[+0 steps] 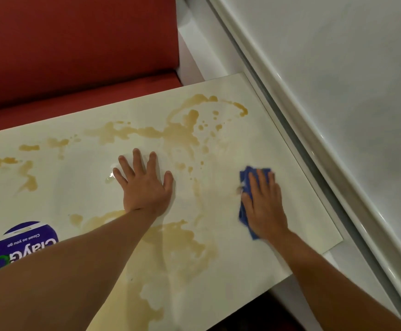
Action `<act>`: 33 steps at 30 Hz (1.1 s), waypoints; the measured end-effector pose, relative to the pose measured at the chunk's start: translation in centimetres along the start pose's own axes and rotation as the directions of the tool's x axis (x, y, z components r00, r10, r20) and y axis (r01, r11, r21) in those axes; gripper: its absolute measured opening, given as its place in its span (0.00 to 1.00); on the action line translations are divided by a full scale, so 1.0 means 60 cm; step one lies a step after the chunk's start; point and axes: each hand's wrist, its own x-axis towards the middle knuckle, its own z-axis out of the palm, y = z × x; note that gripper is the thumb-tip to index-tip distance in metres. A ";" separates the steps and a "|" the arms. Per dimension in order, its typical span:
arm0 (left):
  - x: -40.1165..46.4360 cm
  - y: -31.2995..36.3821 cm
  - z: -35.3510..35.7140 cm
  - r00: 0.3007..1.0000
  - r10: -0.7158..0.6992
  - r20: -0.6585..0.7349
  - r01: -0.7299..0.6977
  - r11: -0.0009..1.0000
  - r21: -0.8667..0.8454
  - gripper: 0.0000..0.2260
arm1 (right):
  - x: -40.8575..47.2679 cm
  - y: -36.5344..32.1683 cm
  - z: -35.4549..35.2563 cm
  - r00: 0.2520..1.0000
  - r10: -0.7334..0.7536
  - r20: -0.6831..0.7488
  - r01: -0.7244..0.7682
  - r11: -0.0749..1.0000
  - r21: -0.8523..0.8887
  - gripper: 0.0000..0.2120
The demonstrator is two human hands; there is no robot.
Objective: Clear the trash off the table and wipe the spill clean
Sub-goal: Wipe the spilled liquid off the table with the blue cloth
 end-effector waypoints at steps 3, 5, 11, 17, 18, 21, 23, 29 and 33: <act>-0.001 0.000 0.000 1.000 -0.007 -0.001 0.007 1.000 0.011 0.32 | 0.109 -0.026 -0.017 0.983 0.180 -0.035 -0.180 0.984 0.021 0.31; -0.001 0.001 0.000 1.000 -0.005 -0.001 0.005 1.000 0.008 0.32 | 0.160 -0.072 -0.019 0.984 0.174 -0.033 -0.173 0.985 0.020 0.30; 0.000 -0.002 0.001 1.000 -0.004 0.012 0.003 1.000 0.009 0.32 | 0.063 -0.142 0.017 0.987 -0.153 -0.043 0.151 0.987 -0.048 0.29; 0.001 -0.002 -0.001 1.000 -0.003 0.012 0.003 1.000 -0.001 0.32 | -0.078 0.009 0.019 0.961 -0.266 0.077 0.269 0.963 -0.027 0.29; 0.001 -0.002 -0.001 1.000 -0.002 0.014 0.002 1.000 0.000 0.32 | -0.064 0.030 0.011 0.969 -0.237 0.070 0.238 0.971 -0.018 0.29; 0.001 -0.001 0.000 1.000 -0.006 0.015 0.006 1.000 0.000 0.32 | 0.017 0.049 -0.010 0.997 -0.076 0.003 0.076 0.997 0.006 0.29; 0.000 -0.001 -0.001 1.000 -0.004 0.014 0.004 1.000 0.007 0.32 | 0.075 0.031 -0.016 0.998 0.045 -0.036 -0.045 0.999 -0.003 0.31; -0.002 0.001 -0.001 1.000 0.001 0.003 -0.001 1.000 0.020 0.32 | 0.118 -0.035 -0.015 0.990 0.135 -0.029 -0.135 0.991 0.009 0.32; -0.002 -0.001 0.000 1.000 0.002 0.001 -0.003 1.000 0.026 0.32 | 0.012 -0.053 0.017 0.987 -0.150 -0.059 0.148 0.988 -0.034 0.30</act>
